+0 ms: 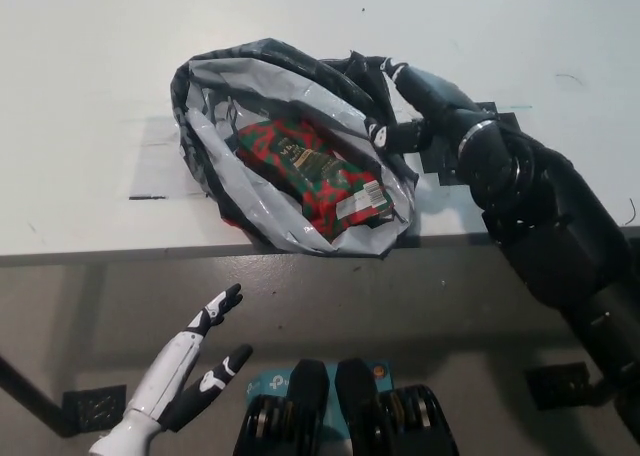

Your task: The robot uses its right hand to pick up a bag of coffee beans and puts it in the black plastic bag, then the robot grabs the top of the bag and lifts it.

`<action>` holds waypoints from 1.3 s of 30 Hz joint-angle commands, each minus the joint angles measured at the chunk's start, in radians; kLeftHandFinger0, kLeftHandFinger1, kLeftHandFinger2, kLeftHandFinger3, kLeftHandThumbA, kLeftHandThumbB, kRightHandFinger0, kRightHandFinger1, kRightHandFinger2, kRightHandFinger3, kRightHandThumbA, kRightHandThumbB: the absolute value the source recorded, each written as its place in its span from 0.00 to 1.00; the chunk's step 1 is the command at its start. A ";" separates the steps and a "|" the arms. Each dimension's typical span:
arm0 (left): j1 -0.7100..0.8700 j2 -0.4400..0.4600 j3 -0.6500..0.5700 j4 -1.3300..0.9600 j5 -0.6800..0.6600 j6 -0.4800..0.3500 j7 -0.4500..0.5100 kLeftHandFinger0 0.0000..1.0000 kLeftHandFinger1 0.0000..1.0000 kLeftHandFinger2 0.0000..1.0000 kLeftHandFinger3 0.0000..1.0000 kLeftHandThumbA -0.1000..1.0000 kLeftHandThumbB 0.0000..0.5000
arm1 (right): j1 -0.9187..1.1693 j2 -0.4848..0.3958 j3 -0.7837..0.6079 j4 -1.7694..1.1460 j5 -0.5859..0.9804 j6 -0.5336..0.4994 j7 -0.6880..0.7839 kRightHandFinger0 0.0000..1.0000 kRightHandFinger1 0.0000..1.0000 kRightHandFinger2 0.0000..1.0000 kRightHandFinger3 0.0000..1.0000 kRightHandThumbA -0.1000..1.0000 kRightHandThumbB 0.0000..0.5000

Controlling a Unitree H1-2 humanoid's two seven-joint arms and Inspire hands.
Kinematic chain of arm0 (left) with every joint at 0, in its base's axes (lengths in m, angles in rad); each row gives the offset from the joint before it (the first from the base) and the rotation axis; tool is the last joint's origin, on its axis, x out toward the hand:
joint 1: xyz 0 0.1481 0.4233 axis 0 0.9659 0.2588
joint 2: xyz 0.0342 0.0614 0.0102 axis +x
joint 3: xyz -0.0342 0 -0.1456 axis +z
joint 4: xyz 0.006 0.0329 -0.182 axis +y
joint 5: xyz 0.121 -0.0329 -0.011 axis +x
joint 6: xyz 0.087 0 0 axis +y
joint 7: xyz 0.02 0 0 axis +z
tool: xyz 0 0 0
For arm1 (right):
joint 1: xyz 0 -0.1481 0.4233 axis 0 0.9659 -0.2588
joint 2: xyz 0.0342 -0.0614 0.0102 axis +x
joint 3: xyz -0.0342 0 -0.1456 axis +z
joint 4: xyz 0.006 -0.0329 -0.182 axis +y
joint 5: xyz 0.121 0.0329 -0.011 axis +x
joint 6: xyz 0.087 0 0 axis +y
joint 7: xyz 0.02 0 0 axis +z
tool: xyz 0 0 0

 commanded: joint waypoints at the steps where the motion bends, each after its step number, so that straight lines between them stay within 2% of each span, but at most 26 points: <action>1: -0.014 0.016 -0.003 -0.009 -0.004 -0.013 -0.012 1.00 1.00 1.00 1.00 0.96 0.37 | -0.051 0.007 -0.037 -0.009 0.004 0.025 -0.012 0.31 0.42 0.54 0.76 0.36 0.59; 2: -0.017 0.017 -0.003 -0.009 -0.004 -0.012 -0.012 1.00 1.00 1.00 1.00 0.96 0.36 | -0.054 0.013 -0.049 -0.003 0.011 0.031 -0.018 0.16 0.29 0.39 0.47 0.24 0.52; 3: -0.020 0.018 -0.003 -0.009 -0.002 -0.012 -0.012 1.00 1.00 1.00 1.00 0.96 0.35 | -0.058 0.022 -0.068 0.004 0.023 0.036 -0.028 0.03 0.19 0.31 0.37 0.13 0.48; 4: -0.021 0.019 -0.003 -0.010 0.000 -0.010 -0.012 1.00 1.00 1.00 1.00 0.96 0.35 | -0.059 0.025 -0.078 0.007 0.029 0.035 -0.031 0.01 0.16 0.30 0.36 0.05 0.45; 6: -0.022 0.019 -0.003 -0.012 0.005 -0.001 -0.012 1.00 1.00 1.00 1.00 0.97 0.36 | -0.060 0.027 -0.097 0.014 0.045 0.025 -0.023 0.00 0.22 0.42 0.47 0.01 0.44; 7: -0.022 0.019 -0.002 -0.012 0.003 -0.004 -0.012 1.00 1.00 1.00 1.00 0.97 0.36 | -0.060 0.025 -0.103 0.020 0.055 0.025 -0.010 0.06 0.30 0.51 0.56 0.04 0.49; 8: -0.022 0.019 -0.002 -0.011 0.002 -0.006 -0.012 1.00 1.00 1.00 1.00 0.97 0.36 | -0.060 0.024 -0.108 0.024 0.062 0.025 0.000 0.08 0.35 0.56 0.59 0.06 0.50; 9: -0.021 0.020 -0.003 -0.012 0.000 -0.006 -0.013 1.00 1.00 1.00 1.00 0.98 0.36 | -0.056 0.024 -0.119 0.035 0.072 0.024 0.008 0.10 0.41 0.65 0.60 0.09 0.52; 11: -0.021 0.020 -0.003 -0.013 0.000 -0.005 -0.014 1.00 1.00 1.00 1.00 0.98 0.36 | -0.051 0.025 -0.125 0.040 0.075 0.025 0.007 0.17 0.50 0.73 0.62 0.11 0.52; 12: -0.020 0.020 -0.004 -0.013 0.000 -0.008 -0.013 1.00 1.00 1.00 1.00 0.98 0.36 | -0.047 0.027 -0.130 0.042 0.076 0.028 0.003 0.44 0.66 0.78 0.67 0.27 0.55; 13: -0.020 0.019 -0.004 -0.013 -0.001 -0.008 -0.013 1.00 1.00 1.00 1.00 0.97 0.35 | -0.046 0.028 -0.131 0.043 0.076 0.028 0.002 0.56 0.78 0.95 0.92 0.40 0.69; 14: -0.021 0.020 -0.003 -0.011 -0.006 -0.009 -0.014 1.00 1.00 1.00 1.00 0.97 0.36 | -0.047 0.030 -0.134 0.043 0.079 0.032 0.004 0.61 0.77 0.90 0.94 0.47 0.68; 15: -0.022 0.021 -0.004 -0.009 -0.003 -0.010 -0.013 1.00 1.00 1.00 1.00 0.98 0.36 | -0.048 0.026 -0.131 0.036 0.085 0.039 0.021 0.73 0.92 1.00 1.00 0.57 0.78; 16: -0.022 0.022 -0.005 -0.009 0.002 -0.008 -0.014 1.00 1.00 1.00 1.00 0.99 0.37 | -0.053 0.015 -0.115 0.034 0.085 0.041 0.054 0.96 1.00 1.00 1.00 0.74 0.86; 17: -0.022 0.023 -0.007 -0.010 0.009 -0.004 -0.014 1.00 1.00 1.00 1.00 1.00 0.37 | -0.059 0.001 -0.096 0.032 0.084 0.040 0.092 1.00 1.00 1.00 1.00 0.80 0.90; 19: -0.020 0.024 -0.009 -0.013 0.013 0.001 -0.015 1.00 1.00 1.00 1.00 1.00 0.38 | -0.060 -0.012 -0.073 0.027 0.065 0.038 0.108 1.00 1.00 1.00 1.00 0.91 0.99; 22: -0.020 0.024 -0.009 -0.014 0.005 0.002 -0.018 1.00 1.00 1.00 1.00 1.00 0.37 | -0.053 -0.023 -0.045 0.000 0.038 0.040 0.117 1.00 1.00 1.00 1.00 0.93 1.00; 29: -0.023 0.023 -0.011 -0.011 0.009 -0.008 -0.012 1.00 1.00 1.00 1.00 0.98 0.34 | -0.037 -0.028 0.009 -0.044 0.015 0.041 0.130 1.00 1.00 1.00 1.00 0.96 1.00; 39: -0.036 0.026 -0.013 -0.010 0.008 -0.007 -0.013 1.00 1.00 1.00 1.00 0.98 0.36 | -0.039 -0.023 0.026 -0.031 0.023 0.038 0.139 1.00 1.00 1.00 1.00 0.96 1.00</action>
